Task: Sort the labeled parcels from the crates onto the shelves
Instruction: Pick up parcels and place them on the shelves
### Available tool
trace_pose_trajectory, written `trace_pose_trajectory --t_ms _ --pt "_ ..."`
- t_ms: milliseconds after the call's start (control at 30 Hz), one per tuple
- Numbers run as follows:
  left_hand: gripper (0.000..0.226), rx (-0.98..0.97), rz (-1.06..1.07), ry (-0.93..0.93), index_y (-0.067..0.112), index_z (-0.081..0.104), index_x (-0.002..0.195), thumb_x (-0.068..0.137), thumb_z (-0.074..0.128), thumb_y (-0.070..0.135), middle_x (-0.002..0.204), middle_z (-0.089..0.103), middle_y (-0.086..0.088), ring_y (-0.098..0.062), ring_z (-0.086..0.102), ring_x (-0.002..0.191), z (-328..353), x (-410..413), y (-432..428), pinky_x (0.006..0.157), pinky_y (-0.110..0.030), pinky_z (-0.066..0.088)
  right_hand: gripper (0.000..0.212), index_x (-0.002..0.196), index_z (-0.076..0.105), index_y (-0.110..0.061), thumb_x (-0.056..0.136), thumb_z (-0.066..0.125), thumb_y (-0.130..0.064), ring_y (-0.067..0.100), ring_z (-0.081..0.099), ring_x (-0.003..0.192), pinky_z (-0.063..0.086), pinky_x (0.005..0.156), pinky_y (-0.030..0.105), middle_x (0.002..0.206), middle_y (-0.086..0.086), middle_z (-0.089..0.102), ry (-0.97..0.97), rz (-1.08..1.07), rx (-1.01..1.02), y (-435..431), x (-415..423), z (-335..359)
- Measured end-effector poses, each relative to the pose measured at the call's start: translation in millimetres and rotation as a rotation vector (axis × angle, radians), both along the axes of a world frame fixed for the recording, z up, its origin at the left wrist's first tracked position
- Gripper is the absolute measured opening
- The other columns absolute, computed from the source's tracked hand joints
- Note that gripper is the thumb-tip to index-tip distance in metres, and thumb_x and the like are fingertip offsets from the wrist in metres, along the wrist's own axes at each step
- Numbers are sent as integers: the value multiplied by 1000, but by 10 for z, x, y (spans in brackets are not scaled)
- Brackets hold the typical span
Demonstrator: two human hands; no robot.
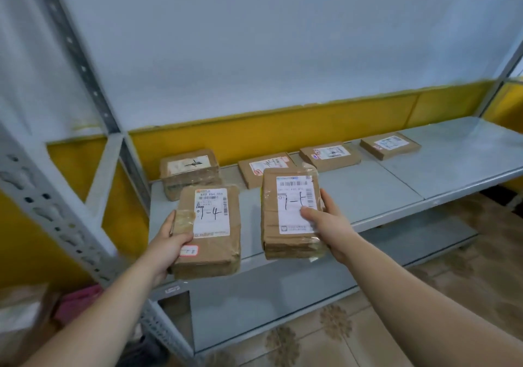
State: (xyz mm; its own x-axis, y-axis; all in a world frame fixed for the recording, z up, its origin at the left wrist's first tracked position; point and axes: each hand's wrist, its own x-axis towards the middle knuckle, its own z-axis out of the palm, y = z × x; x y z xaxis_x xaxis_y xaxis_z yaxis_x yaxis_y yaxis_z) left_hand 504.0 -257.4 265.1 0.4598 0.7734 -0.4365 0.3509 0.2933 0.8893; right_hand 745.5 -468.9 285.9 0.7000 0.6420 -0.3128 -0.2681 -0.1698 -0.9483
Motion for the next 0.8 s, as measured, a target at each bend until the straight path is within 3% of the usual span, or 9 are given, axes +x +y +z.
trace_pose_trajectory --t_ms 133,300,400,467,533,600,667,733,800 --pt "77 -43 66 34 41 19 151 94 56 5 128 59 -5 -30 67 97 -183 78 113 80 -42 55 78 154 25 -33 92 65 -10 25 72 97 56 91 50 128 1 64 5 81 -81 341 241 -224" --pt "78 -74 97 135 41 20 151 92 58 6 126 61 -6 -30 68 94 -272 275 249 68 -37 54 78 156 21 -30 94 63 -7 24 71 99 56 91 46 120 1 65 33 183 -146 674 634 -409" --pt "75 -74 114 161 39 26 150 92 58 4 123 62 -6 -28 68 95 -283 367 335 78 -41 56 78 156 22 -28 93 63 -8 24 70 100 55 94 44 121 1 65 10 210 -181 824 834 -534" --pt "72 -10 92 245 36 28 149 92 57 3 125 61 -2 -25 66 95 -280 437 365 81 -40 55 79 157 19 -27 94 63 -10 23 68 102 53 95 43 128 3 63 5 214 -204 885 929 -608" --pt "74 146 79 415 34 27 150 89 60 9 123 56 1 -26 64 96 -255 528 353 73 -37 54 82 157 13 -29 94 64 -15 22 67 100 52 93 41 136 4 58 32 222 -228 926 997 -686" --pt "78 396 59 614 34 29 149 78 61 26 135 49 -8 -34 56 113 -247 629 335 86 -46 52 84 157 11 -30 94 65 -21 20 65 98 52 87 38 136 2 55 3 233 -277 954 1019 -692" --pt "79 541 -49 820 38 24 148 78 56 53 152 27 -15 -38 27 139 -270 775 250 108 -59 31 87 156 12 -35 89 67 -31 26 57 116 49 98 45 144 2 43 -261 272 -386 1005 1048 -661" --pt "87 537 -181 946 39 12 150 79 43 78 161 6 -7 -37 3 146 -270 955 81 111 -64 13 86 155 13 -39 87 66 -36 29 36 137 34 113 48 154 4 26 -622 374 -482 1061 1049 -590" --pt "97 530 -276 1033 39 4 151 73 33 88 162 -4 -7 -41 -8 146 -275 1108 -58 110 -68 4 82 154 11 -42 90 60 -49 27 12 148 20 119 48 163 0 7 -886 507 -560 1122 993 -508"
